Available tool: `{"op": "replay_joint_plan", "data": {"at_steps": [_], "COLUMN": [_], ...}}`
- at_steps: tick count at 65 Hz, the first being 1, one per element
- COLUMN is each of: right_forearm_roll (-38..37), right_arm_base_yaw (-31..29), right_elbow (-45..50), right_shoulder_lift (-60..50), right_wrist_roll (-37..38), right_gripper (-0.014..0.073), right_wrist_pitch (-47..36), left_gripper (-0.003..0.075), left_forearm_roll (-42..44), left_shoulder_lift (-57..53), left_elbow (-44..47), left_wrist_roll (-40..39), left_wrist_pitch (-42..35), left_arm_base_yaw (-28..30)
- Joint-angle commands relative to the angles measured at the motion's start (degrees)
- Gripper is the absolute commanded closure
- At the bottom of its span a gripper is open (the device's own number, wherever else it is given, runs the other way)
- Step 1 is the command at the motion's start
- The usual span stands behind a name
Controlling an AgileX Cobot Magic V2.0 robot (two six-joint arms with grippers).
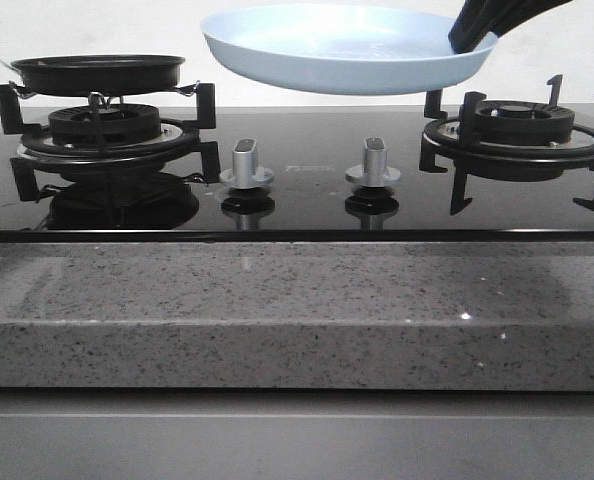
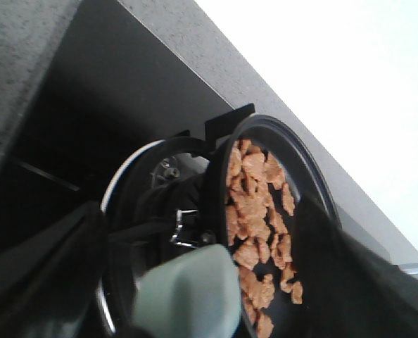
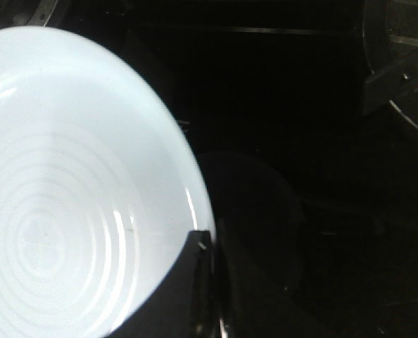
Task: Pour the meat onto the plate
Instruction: 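Grasp the pale green handle of the black frying pan with the left gripper, then lift the pan with the left gripper and tip the meat onto the held plate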
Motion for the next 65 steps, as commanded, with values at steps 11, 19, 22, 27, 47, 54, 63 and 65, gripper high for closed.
{"op": "replay_joint_plan", "data": {"at_steps": [11, 19, 22, 27, 47, 54, 63, 65], "right_forearm_roll": [1.9, 1.9, 1.9, 1.9, 1.9, 1.9, 1.9, 1.9], "right_arm_base_yaw": [-0.1, -0.1, -0.1, -0.1, -0.1, -0.1, -0.1, -0.1], "right_elbow": [-1.7, -1.7, -1.7, -1.7, -1.7, -1.7, -1.7, -1.7], "right_shoulder_lift": [-2.5, -2.5, -2.5, -2.5, -2.5, -2.5, -2.5, -2.5], "right_wrist_roll": [-0.4, -0.4, -0.4, -0.4, -0.4, -0.4, -0.4, -0.4], "right_gripper": [0.0664, 0.0664, 0.0664, 0.0664, 0.0664, 0.0664, 0.0664, 0.0664], "right_wrist_pitch": [-2.1, -2.1, -2.1, -2.1, -2.1, -2.1, -2.1, -2.1], "left_gripper": [0.0252, 0.0391, 0.0441, 0.0512, 0.0743, 0.0741, 0.0741, 0.0741], "left_forearm_roll": [-4.1, -4.2, -4.2, -4.3, -4.3, -4.3, -5.5, -6.1], "left_shoulder_lift": [-2.6, -2.6, -2.6, -2.6, -2.6, -2.7, -3.2, -3.3], "left_elbow": [-2.0, -2.0, -2.0, -2.0, -2.0, -2.0, -2.0, -2.0], "left_wrist_roll": [0.1, -0.3, -0.3, -0.4, -0.4, -0.4, -0.4, -0.4], "left_wrist_pitch": [0.7, 1.3, 1.5, 2.2, 3.0, 3.2, 5.1, 5.5], "left_arm_base_yaw": [-0.8, -0.8, -0.8, -0.8, -0.8, -0.8, -0.8, -0.8]}}
